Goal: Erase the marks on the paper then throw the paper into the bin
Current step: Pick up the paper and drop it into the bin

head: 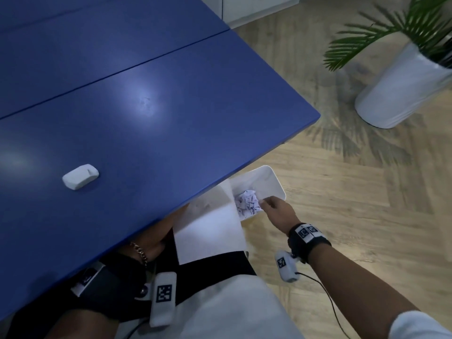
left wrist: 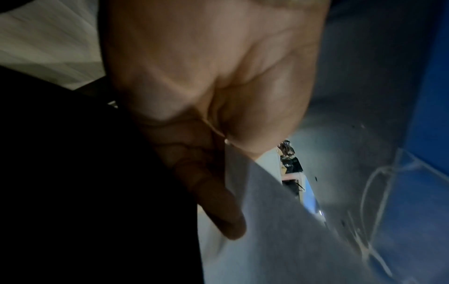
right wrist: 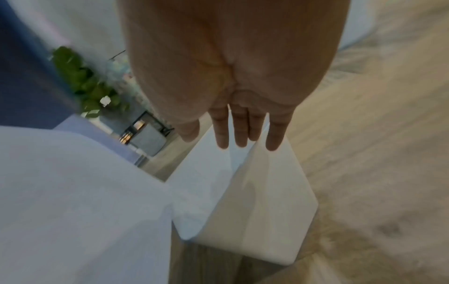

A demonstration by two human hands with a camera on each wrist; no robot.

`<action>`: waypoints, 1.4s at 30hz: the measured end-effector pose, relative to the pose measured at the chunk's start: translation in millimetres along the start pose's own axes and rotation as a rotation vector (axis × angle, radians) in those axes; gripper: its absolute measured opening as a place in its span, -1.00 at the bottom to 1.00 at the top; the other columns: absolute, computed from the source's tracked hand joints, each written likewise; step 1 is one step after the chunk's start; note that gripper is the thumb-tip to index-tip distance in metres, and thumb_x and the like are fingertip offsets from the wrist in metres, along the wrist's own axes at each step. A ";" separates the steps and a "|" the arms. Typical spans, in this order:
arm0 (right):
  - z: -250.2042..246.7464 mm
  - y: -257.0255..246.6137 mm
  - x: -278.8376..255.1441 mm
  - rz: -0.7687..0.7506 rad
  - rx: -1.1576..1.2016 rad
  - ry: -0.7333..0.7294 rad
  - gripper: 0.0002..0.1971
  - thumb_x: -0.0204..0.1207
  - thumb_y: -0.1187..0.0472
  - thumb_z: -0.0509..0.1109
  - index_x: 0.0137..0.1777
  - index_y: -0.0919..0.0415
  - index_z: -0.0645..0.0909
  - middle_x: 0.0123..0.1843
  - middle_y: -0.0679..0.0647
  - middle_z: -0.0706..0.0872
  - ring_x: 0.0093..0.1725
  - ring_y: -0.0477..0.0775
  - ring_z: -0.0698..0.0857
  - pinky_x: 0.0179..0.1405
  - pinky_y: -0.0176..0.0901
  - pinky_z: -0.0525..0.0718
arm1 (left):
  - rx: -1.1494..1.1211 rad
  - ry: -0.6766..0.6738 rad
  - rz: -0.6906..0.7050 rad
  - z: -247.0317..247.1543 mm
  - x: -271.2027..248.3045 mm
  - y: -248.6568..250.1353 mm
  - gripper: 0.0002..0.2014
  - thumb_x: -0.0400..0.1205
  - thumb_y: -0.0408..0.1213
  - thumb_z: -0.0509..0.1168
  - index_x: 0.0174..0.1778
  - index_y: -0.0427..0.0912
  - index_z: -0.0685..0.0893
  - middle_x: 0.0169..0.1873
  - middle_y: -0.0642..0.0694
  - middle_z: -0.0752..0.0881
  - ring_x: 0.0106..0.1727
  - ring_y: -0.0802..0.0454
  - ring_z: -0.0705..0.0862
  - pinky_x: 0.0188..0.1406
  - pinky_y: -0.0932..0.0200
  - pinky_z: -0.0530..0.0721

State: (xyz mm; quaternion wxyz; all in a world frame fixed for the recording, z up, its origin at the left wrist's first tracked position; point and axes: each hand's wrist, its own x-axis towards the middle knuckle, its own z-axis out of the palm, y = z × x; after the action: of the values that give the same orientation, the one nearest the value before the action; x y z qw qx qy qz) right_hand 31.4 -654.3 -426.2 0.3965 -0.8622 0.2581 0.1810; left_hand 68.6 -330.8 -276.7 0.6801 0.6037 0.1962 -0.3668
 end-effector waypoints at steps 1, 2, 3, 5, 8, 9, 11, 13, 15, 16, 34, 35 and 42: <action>-1.0 1.0 -3.5 0.040 0.067 0.022 -0.59 0.76 -0.17 0.32 0.26 0.16 0.75 0.21 0.11 0.85 0.23 0.23 0.77 0.18 -0.01 0.63 | -0.035 -0.021 0.004 -6.2 6.9 -5.4 -0.47 0.70 -0.01 0.41 0.56 -0.18 0.69 0.49 -0.11 0.73 0.53 -0.11 0.67 0.69 -0.17 0.45; -2.0 1.7 -7.9 0.089 0.150 0.033 -0.55 0.74 -0.24 0.32 0.23 0.15 0.74 0.17 0.11 0.84 0.19 0.24 0.79 0.24 0.09 0.70 | -0.074 -0.038 -0.028 -11.2 7.1 -8.4 -0.44 0.69 0.01 0.43 0.58 -0.18 0.68 0.51 -0.13 0.71 0.57 -0.14 0.64 0.73 -0.20 0.39; -3.2 2.6 -11.8 0.156 0.266 0.003 -0.49 0.71 -0.30 0.31 0.23 0.16 0.73 0.15 0.12 0.84 0.14 0.24 0.81 0.27 0.17 0.76 | -0.094 -0.066 -0.064 -16.4 9.1 -11.5 -0.44 0.72 0.03 0.43 0.60 -0.17 0.66 0.54 -0.14 0.69 0.60 -0.15 0.61 0.75 -0.22 0.35; -3.8 3.6 -19.1 0.330 0.524 -0.170 -0.33 0.66 -0.42 0.30 0.30 0.22 0.71 0.11 0.17 0.85 0.00 0.23 0.83 0.14 0.11 0.78 | -0.111 -0.102 -0.068 -17.0 10.4 -12.6 -0.46 0.77 0.02 0.38 0.64 -0.17 0.62 0.58 -0.15 0.65 0.63 -0.16 0.58 0.77 -0.25 0.31; 2.3 6.2 -29.5 0.419 0.721 -0.468 -0.22 0.60 -0.51 0.30 0.35 0.25 0.71 0.15 0.27 0.85 -0.01 0.19 0.80 0.10 0.04 0.70 | -0.122 -0.059 -0.096 -14.5 7.8 -11.1 -0.55 0.86 -0.09 0.22 0.62 -0.19 0.62 0.56 -0.21 0.66 0.61 -0.17 0.59 0.76 -0.20 0.33; 7.2 7.2 -31.1 0.403 0.780 -0.526 -0.26 0.60 -0.49 0.32 0.35 0.20 0.73 0.16 0.25 0.83 -0.01 0.17 0.80 0.15 0.04 0.69 | -0.144 -0.039 -0.115 -14.3 7.5 -10.9 -0.56 0.87 -0.11 0.18 0.63 -0.20 0.62 0.57 -0.23 0.65 0.61 -0.17 0.58 0.77 -0.19 0.31; 14.1 4.0 -36.2 0.378 0.889 -0.575 -0.42 0.68 -0.33 0.36 0.40 0.14 0.74 0.16 0.19 0.81 0.01 0.16 0.80 0.17 0.03 0.72 | -0.158 -0.021 -0.135 -12.8 3.8 -8.3 -0.54 0.87 -0.11 0.16 0.65 -0.23 0.59 0.56 -0.24 0.65 0.64 -0.18 0.54 0.78 -0.17 0.29; 17.8 3.3 -38.8 0.360 0.966 -0.604 -0.51 0.73 -0.10 0.38 0.50 0.22 0.68 0.23 0.22 0.79 0.08 0.16 0.80 0.15 0.00 0.75 | -0.188 0.010 -0.134 -14.5 4.1 -7.7 -0.55 0.87 -0.11 0.17 0.63 -0.22 0.62 0.53 -0.21 0.68 0.62 -0.16 0.55 0.74 -0.10 0.33; 14.2 5.7 -38.6 0.299 1.049 -0.608 -0.56 0.76 0.12 0.37 0.54 0.36 0.63 0.32 0.29 0.78 0.13 0.19 0.82 0.12 -0.02 0.81 | -0.161 0.053 -0.110 -14.8 3.4 -8.7 -0.59 0.85 -0.14 0.22 0.57 -0.22 0.66 0.48 -0.22 0.72 0.51 -0.15 0.65 0.70 -0.09 0.41; 11.3 9.1 -35.9 0.267 1.076 -0.598 -0.60 0.79 0.20 0.34 0.53 0.41 0.62 0.35 0.33 0.78 0.14 0.22 0.84 0.10 0.01 0.83 | -0.126 0.063 -0.075 -14.8 4.5 -9.5 -0.61 0.85 -0.16 0.25 0.55 -0.23 0.67 0.47 -0.25 0.73 0.44 -0.15 0.70 0.66 -0.12 0.47; 14.6 -157.0 -94.9 -0.779 -0.005 -0.364 -0.52 0.93 -0.01 -0.01 0.81 -0.04 0.29 0.86 -0.14 0.22 0.78 -0.29 0.17 0.81 -0.30 0.05 | 0.456 0.250 0.132 21.6 1.7 4.8 -0.60 0.86 -0.21 0.20 -0.30 -0.17 0.67 -0.63 0.00 0.68 -0.58 0.15 0.62 -0.62 0.42 0.50; 24.3 -146.6 -85.7 -0.739 -0.109 -0.433 -0.49 0.92 -0.08 -0.10 0.85 -0.17 0.15 0.90 -0.20 0.04 0.87 -0.16 0.03 0.88 0.01 -0.05 | 0.439 0.241 0.146 22.3 -3.1 6.7 -0.62 0.87 -0.21 0.22 -0.30 -0.13 0.67 -0.57 -0.01 0.70 -0.51 0.12 0.66 -0.58 0.41 0.53; -8.8 -40.9 -2.5 -0.263 -1.086 -0.299 -0.38 0.80 -0.06 0.13 0.85 -0.11 0.13 0.92 0.11 -0.09 0.88 0.44 -0.11 0.67 0.82 -0.21 | 0.124 0.223 0.051 5.9 -10.9 6.3 -0.71 0.76 -0.11 0.43 0.26 -0.25 0.79 0.21 -0.29 0.79 0.18 -0.29 0.73 0.22 -0.20 0.70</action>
State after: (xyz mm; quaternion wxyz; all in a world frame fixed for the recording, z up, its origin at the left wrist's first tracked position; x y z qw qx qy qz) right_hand 54.4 -637.8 -395.4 -0.0517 -0.9320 -0.0399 0.3565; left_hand 65.1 -333.6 -263.6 0.6245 0.6865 0.2322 -0.2914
